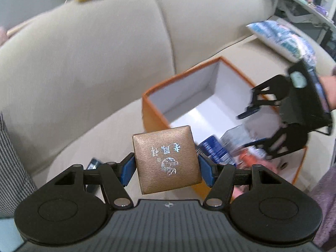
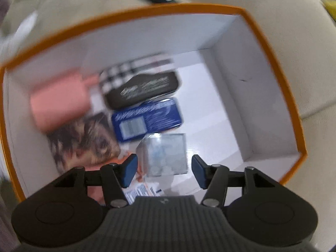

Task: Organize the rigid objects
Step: 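Lower the clear cube into the box and open the right gripper while the left lifts the brown box, then lower the brown gift box into the orange box and open the left gripper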

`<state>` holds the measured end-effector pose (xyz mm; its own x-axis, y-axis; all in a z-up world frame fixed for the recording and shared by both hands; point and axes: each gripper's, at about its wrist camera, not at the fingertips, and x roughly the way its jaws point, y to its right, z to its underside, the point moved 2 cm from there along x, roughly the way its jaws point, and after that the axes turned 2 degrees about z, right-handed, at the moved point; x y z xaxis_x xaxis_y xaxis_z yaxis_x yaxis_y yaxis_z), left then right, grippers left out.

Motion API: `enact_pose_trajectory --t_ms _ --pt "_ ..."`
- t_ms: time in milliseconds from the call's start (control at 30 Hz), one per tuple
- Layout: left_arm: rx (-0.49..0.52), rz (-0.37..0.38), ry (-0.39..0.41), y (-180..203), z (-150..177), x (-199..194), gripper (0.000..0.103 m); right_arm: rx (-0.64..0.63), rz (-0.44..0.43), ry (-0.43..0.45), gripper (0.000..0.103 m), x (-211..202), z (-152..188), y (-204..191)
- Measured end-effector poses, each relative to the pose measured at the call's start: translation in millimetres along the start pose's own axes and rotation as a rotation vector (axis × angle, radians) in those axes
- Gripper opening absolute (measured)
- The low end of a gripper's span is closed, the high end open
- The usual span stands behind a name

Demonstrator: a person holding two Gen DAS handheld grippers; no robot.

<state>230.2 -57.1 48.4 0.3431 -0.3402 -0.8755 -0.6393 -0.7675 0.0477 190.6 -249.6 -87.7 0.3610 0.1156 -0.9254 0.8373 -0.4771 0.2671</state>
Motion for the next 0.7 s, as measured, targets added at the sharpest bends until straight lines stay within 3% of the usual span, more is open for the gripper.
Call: enact_pose_trajectory --t_ms 167,500,700 --pt "0.033 0.025 0.015 20.0 -18.5 -11.2 0.073 0.117 -0.039 0.039 0.054 5.9 -5.3 7.7" --pt "0.124 0.09 -0.007 64.3 -46.5 18.0 0.073 0.08 -0.103 0.093 0.049 11.1 -5.6 2.2" --pt "0.177 0.114 -0.038 81.6 -54.2 44.5 0.072 0.126 -0.037 0.115 0.047 -13.1 1.0 19.5"
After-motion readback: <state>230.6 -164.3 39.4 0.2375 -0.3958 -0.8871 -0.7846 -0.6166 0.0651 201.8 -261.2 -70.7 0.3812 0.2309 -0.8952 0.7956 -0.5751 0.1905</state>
